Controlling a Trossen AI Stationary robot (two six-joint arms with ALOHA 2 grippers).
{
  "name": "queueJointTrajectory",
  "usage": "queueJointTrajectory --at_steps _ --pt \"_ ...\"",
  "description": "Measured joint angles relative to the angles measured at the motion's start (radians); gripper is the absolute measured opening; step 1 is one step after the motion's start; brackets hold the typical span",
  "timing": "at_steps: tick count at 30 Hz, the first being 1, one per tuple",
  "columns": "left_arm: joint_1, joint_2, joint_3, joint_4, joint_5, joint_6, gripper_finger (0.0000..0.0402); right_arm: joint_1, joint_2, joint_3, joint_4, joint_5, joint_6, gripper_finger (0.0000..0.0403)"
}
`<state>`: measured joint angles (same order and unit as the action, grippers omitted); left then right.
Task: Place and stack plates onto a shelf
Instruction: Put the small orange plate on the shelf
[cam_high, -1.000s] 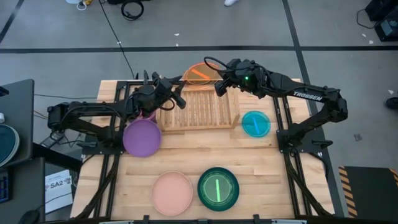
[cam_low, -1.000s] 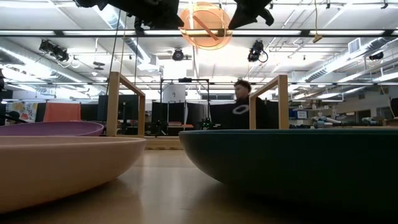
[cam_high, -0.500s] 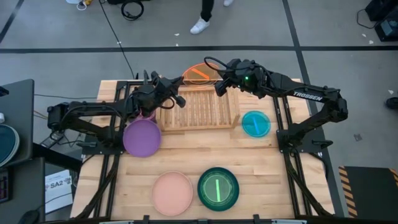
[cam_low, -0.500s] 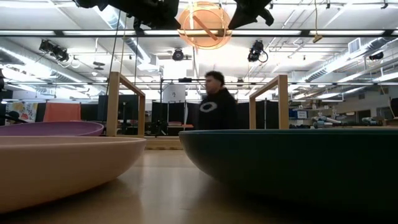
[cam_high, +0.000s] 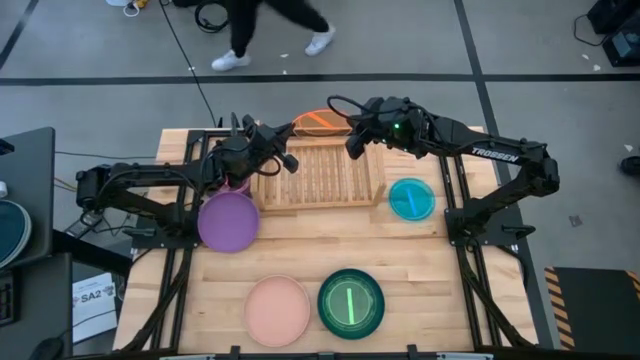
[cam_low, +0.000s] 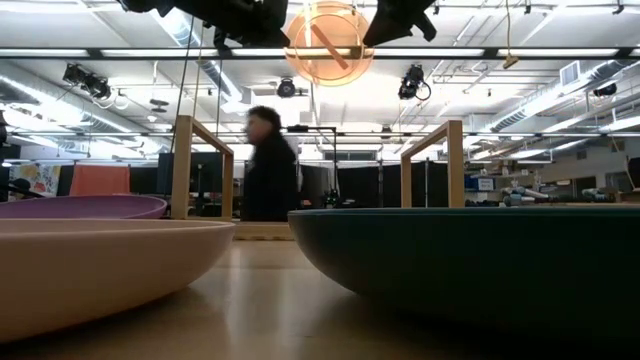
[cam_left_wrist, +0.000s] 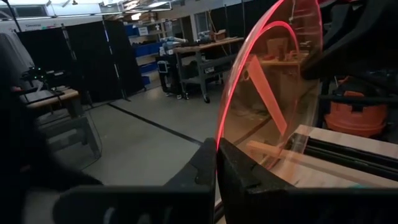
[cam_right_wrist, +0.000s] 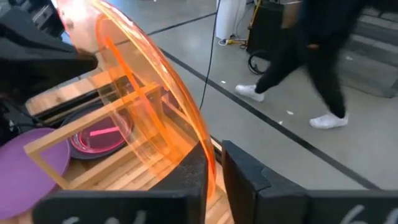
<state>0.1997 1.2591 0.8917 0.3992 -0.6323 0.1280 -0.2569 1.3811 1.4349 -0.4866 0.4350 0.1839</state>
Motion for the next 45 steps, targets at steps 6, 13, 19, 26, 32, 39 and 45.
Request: queueJointTrajectory --at_steps 6,13,19,26,32,39,45 --pt "0.000 0.000 0.000 -0.003 -0.001 0.000 0.0010 0.000 0.000 0.000 -0.012 -0.079 -0.014 0.0113" --pt "0.000 0.000 0.000 -0.025 -0.001 0.000 0.0009 0.000 -0.035 0.000 -0.106 -0.120 -0.076 0.0170" --pt "0.002 0.000 0.000 -0.063 -0.003 0.000 0.0004 0.000 -0.108 0.000 -0.156 -0.123 -0.137 0.0188" --pt "0.065 0.000 -0.001 -0.152 0.068 -0.004 0.0002 0.000 -0.211 0.000 -0.224 -0.123 -0.143 0.0188" --pt "0.171 0.000 -0.001 -0.259 0.215 -0.003 0.0001 0.000 -0.268 0.000 -0.297 -0.123 -0.125 0.0189" --pt "0.319 0.000 -0.001 -0.428 0.452 -0.005 0.0001 0.000 -0.269 0.000 -0.338 -0.123 -0.106 0.0188" --pt "0.413 0.000 -0.001 -0.555 0.613 -0.004 0.0001 0.000 -0.238 0.000 -0.340 -0.123 -0.107 0.0189"
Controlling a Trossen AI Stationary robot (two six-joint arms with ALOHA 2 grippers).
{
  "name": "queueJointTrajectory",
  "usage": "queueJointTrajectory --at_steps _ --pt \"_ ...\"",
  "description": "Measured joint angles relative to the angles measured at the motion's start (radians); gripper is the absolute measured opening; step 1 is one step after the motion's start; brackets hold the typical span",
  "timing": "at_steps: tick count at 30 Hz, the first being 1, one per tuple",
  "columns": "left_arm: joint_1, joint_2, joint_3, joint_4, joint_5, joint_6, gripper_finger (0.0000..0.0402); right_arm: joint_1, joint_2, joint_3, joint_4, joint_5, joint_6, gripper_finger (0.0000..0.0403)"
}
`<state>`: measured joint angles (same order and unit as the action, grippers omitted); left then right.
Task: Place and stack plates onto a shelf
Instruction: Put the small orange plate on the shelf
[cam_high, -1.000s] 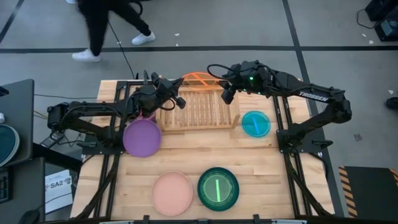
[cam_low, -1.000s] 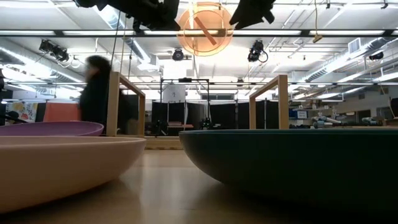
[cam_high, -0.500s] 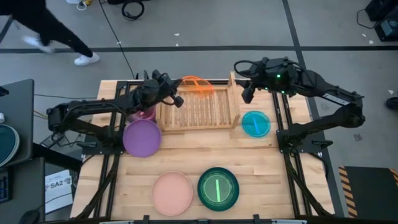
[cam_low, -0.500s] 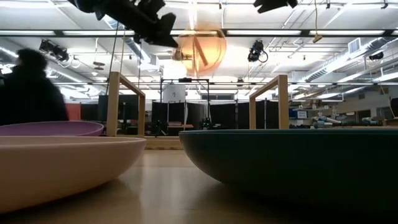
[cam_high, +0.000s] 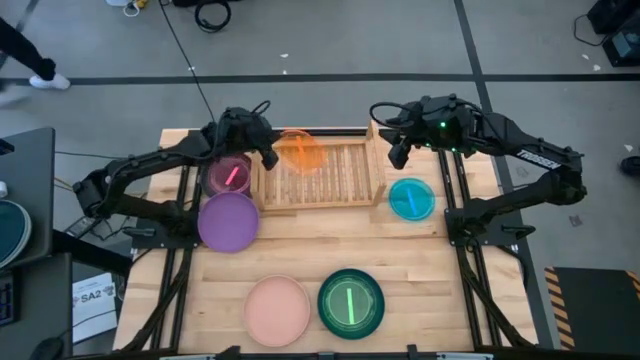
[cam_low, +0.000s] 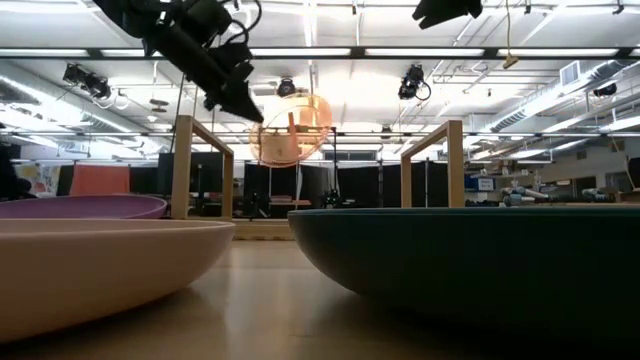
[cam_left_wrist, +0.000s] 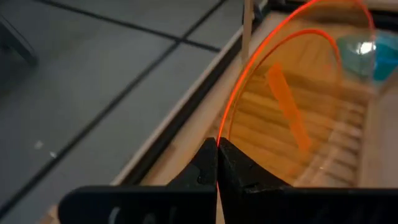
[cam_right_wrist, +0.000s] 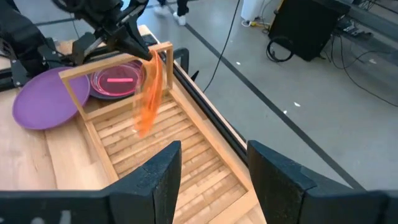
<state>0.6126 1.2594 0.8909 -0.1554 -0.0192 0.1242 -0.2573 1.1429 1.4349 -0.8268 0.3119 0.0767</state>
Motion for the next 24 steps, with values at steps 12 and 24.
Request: queueJointTrajectory --at_steps 12,24 --pt "0.038 0.051 0.000 -0.090 0.099 0.001 0.0001 -0.001 0.051 0.000 0.000 0.000 -0.001 0.0189" --pt "0.017 0.135 0.021 -0.069 0.104 0.003 0.0004 -0.001 0.057 0.000 0.001 0.000 -0.001 0.0189"
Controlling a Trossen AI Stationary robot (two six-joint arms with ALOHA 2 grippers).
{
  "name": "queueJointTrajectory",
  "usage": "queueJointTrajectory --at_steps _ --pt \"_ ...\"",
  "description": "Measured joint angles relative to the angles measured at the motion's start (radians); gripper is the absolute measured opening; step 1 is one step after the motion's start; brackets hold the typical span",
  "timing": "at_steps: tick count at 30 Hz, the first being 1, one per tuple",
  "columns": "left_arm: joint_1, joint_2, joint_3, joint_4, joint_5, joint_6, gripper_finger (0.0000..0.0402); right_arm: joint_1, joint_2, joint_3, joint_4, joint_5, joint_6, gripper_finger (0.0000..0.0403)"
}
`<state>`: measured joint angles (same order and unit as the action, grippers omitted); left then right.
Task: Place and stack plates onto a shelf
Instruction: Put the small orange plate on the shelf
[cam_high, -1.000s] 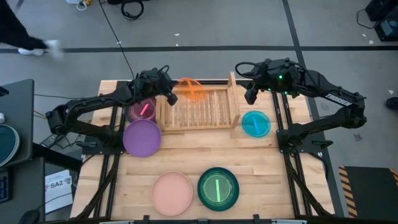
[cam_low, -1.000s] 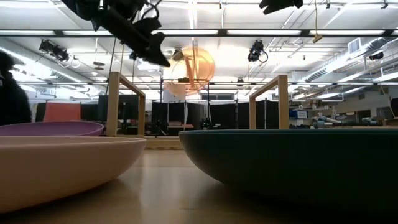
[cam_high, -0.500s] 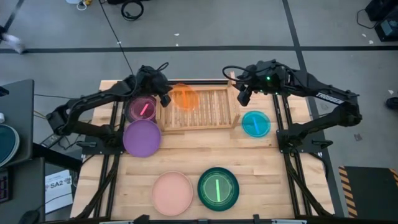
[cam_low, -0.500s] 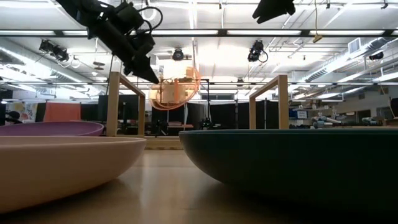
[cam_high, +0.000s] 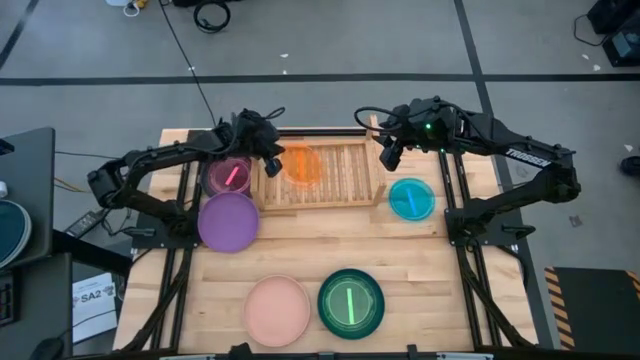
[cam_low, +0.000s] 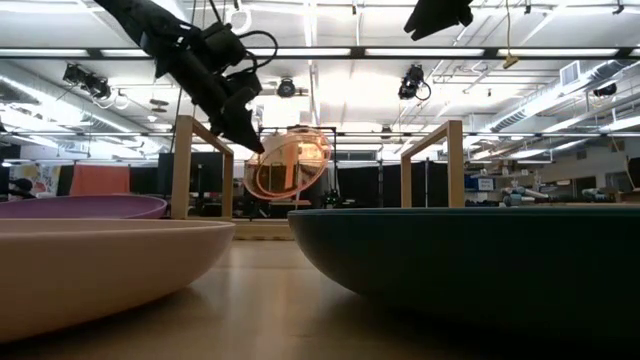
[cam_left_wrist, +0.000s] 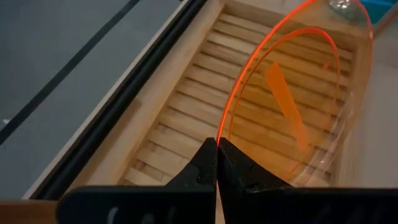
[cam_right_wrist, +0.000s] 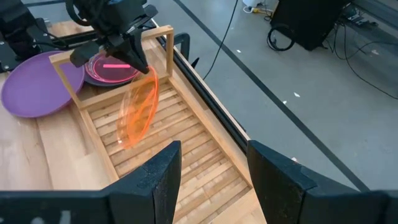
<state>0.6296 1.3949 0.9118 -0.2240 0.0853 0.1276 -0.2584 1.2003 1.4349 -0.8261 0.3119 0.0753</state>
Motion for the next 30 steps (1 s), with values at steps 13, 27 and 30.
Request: queueJointTrajectory --at_steps 13,27,30 --pt "-0.005 0.123 0.438 -0.451 -0.006 0.185 0.0002 0.000 0.000 0.000 0.000 0.000 0.000 0.0189" --pt "-0.004 0.542 0.916 -0.935 -0.028 0.459 0.0001 0.000 0.000 0.000 0.000 0.000 0.000 0.0189" --pt "-0.004 0.591 0.925 -0.947 -0.040 0.470 0.0001 0.000 0.000 0.000 0.000 0.000 0.000 0.0189"
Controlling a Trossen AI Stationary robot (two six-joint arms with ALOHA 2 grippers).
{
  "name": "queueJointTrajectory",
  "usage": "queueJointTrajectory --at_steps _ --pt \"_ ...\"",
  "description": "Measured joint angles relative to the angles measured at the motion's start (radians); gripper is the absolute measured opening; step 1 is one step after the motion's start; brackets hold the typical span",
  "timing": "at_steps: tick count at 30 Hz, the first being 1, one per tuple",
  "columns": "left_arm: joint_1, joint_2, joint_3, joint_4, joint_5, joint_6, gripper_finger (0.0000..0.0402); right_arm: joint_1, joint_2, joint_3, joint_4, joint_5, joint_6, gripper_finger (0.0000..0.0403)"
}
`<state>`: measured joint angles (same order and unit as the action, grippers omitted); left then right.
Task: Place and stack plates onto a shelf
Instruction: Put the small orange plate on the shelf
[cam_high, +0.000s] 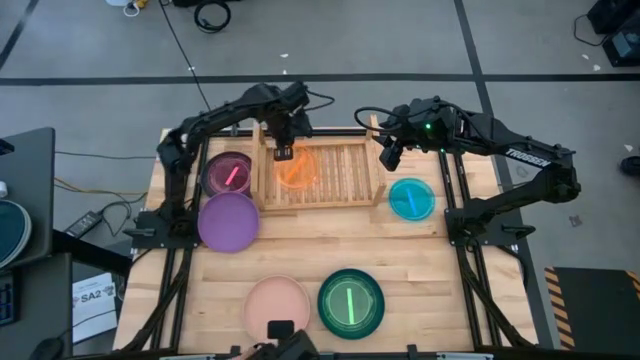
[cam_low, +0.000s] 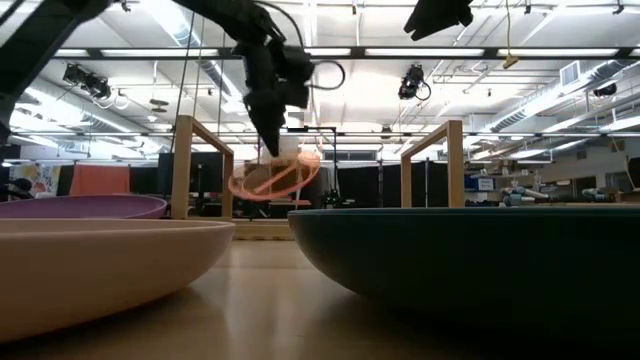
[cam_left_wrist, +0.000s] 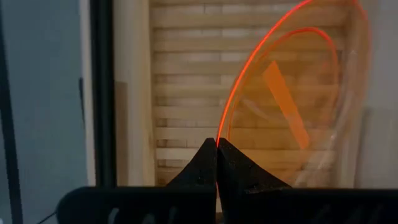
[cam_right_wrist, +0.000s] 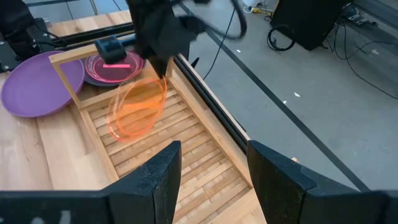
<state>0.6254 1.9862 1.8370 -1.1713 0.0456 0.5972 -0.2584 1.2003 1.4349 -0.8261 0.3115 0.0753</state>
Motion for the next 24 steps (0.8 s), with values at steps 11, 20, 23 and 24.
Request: queueJointTrajectory --at_steps 11,20,23,24 --pt "0.007 0.111 0.001 -0.015 -0.026 0.001 0.0002 0.000 0.000 0.000 0.000 0.000 0.000 0.0189" --pt "0.032 0.157 0.001 -0.010 -0.078 -0.010 0.0003 0.000 0.000 0.000 0.000 0.000 0.000 0.0189" --pt "0.035 0.158 0.001 0.001 -0.079 -0.009 0.0003 0.000 0.000 0.000 0.000 -0.002 0.000 0.0189" --pt "0.035 0.159 0.001 0.002 -0.079 -0.009 0.0003 0.000 0.000 0.000 0.000 -0.003 0.000 0.0189"
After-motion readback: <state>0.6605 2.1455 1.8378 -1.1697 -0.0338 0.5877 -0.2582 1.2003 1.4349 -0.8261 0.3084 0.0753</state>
